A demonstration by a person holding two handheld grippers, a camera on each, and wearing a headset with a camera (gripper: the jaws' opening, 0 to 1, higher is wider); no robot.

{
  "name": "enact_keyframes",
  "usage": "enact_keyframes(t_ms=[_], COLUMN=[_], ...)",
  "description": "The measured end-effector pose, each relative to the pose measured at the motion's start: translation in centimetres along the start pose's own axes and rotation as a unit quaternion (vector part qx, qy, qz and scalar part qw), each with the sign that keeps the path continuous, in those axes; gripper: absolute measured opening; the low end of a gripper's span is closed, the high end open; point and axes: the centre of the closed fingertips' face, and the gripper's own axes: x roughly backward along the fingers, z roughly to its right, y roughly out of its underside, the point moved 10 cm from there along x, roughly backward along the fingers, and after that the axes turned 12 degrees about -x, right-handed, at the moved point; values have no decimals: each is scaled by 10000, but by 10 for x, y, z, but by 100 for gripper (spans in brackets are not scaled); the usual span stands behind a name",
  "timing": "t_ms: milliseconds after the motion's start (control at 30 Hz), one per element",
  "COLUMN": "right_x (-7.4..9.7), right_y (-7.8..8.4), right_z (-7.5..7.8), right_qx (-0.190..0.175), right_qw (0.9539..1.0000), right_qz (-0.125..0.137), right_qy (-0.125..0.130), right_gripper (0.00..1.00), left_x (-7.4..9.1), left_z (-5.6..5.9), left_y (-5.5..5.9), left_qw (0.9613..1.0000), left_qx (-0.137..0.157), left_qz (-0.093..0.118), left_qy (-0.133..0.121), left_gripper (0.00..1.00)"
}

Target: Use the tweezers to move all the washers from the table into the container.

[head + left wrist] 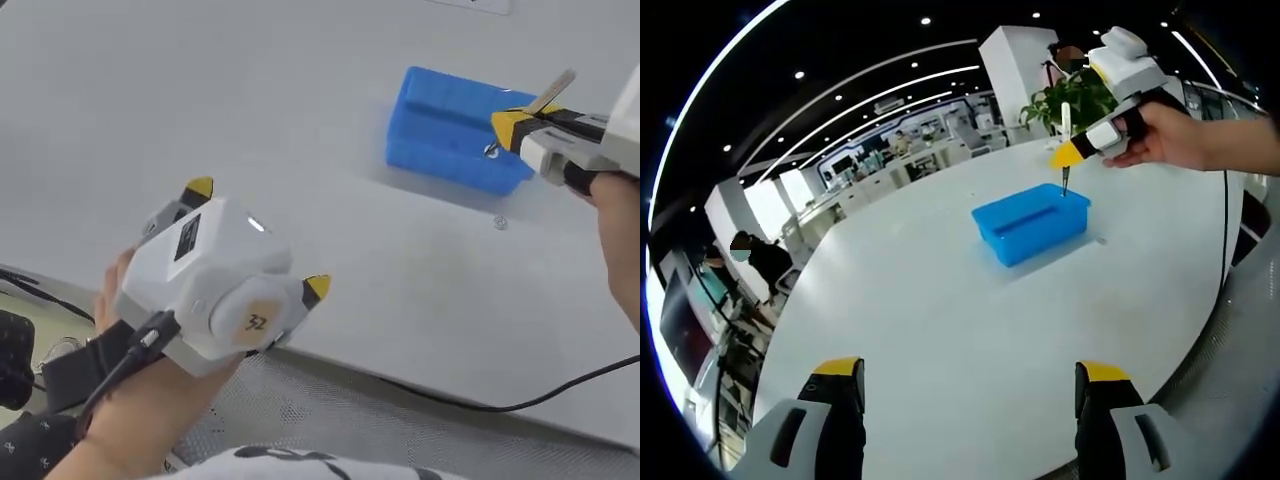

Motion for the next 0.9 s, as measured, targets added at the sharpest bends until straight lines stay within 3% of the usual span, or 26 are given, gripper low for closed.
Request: enact_keyframes(t_ms=[267,600,900], right_x=[-12,-29,-46], right_y=[-3,8,30], right_z=[9,20,33], right_qx=[82,80,-374], right_qw=[9999,9996,9985], right_qz=[82,-34,-169], right_qy=[64,273,352], right_gripper=[4,4,4], left_x=[-1,-1,-1], left_z=[1,1,0], left_y=[0,1,1], left_qw=[10000,10000,10000], left_qx=[-18,-32,-40], left_qz=[-11,-42,-87], left_qy=[30,45,28], left_gripper=[88,88,88])
